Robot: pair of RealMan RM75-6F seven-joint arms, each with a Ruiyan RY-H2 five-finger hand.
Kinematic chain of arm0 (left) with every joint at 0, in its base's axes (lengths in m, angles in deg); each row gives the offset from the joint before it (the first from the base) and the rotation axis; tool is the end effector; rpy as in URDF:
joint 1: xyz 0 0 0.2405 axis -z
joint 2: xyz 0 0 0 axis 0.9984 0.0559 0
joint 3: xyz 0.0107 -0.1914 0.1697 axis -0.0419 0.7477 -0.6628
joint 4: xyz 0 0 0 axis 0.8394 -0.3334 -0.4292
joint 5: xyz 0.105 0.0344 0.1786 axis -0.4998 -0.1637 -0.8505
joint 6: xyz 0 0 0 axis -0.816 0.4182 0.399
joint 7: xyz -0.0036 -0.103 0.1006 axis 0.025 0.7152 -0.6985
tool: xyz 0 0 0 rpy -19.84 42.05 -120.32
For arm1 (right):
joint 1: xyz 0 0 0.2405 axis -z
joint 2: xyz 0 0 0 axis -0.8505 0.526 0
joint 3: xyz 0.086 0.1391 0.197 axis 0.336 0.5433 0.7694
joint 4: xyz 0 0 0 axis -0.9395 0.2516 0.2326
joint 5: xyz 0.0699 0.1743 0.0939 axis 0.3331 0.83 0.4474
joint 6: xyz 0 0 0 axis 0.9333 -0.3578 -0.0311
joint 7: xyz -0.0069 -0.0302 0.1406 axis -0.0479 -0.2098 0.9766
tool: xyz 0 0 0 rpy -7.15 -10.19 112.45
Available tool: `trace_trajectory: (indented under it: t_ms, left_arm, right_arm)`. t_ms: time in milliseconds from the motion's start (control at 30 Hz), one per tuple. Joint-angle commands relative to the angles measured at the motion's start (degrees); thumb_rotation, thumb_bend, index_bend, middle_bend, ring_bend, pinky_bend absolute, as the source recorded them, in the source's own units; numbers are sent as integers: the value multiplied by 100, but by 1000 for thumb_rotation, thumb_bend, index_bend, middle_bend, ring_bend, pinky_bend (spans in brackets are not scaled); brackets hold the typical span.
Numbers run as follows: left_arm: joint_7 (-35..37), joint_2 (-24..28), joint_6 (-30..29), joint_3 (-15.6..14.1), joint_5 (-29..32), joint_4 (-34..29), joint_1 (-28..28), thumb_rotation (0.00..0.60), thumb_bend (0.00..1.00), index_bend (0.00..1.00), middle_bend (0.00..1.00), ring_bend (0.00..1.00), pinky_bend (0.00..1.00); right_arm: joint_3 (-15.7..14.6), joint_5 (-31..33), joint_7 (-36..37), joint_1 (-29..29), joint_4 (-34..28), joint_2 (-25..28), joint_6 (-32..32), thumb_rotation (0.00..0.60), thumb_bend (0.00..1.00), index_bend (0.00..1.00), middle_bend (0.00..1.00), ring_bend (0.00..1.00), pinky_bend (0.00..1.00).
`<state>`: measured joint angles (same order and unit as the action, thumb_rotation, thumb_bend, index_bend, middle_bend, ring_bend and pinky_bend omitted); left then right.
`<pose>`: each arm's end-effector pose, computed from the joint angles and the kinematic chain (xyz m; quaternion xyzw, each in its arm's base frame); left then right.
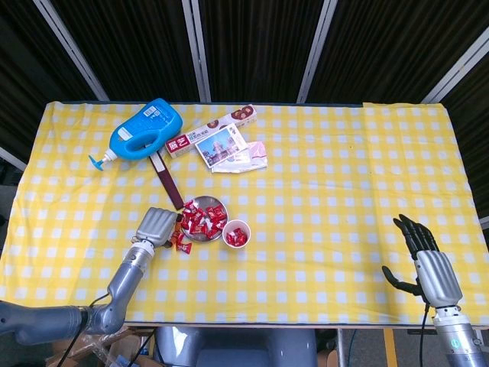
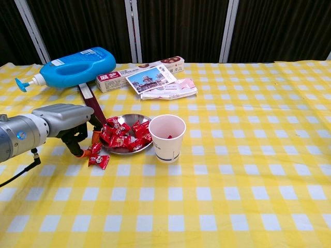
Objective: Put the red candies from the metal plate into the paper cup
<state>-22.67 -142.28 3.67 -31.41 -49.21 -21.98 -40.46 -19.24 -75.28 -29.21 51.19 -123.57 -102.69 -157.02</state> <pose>-0.1700 0.3260 -0.0527 -0.7591 -0.3944 -0.2441 0.4568 -0.2816 -0.1867 0.1429 0.5617 -0.4852 0.4703 0.4774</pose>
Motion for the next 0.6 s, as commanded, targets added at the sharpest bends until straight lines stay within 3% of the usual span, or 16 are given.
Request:
trace_trajectory:
  t_ms: [33,600]
  left_arm:
    - [25,22,-14,16,-32,-34,-28,600,412,578,914,956,979]
    - [351,987,-495,108,-705,-1281,-374,600,418,609,914,956,979]
  right_arm:
    - [-2,-5,-2,2,-2,-1,-4,600,387,0,0,0,0]
    - [-2,-31,18,0,0,-12,-22,600,388,0,0,0,0]
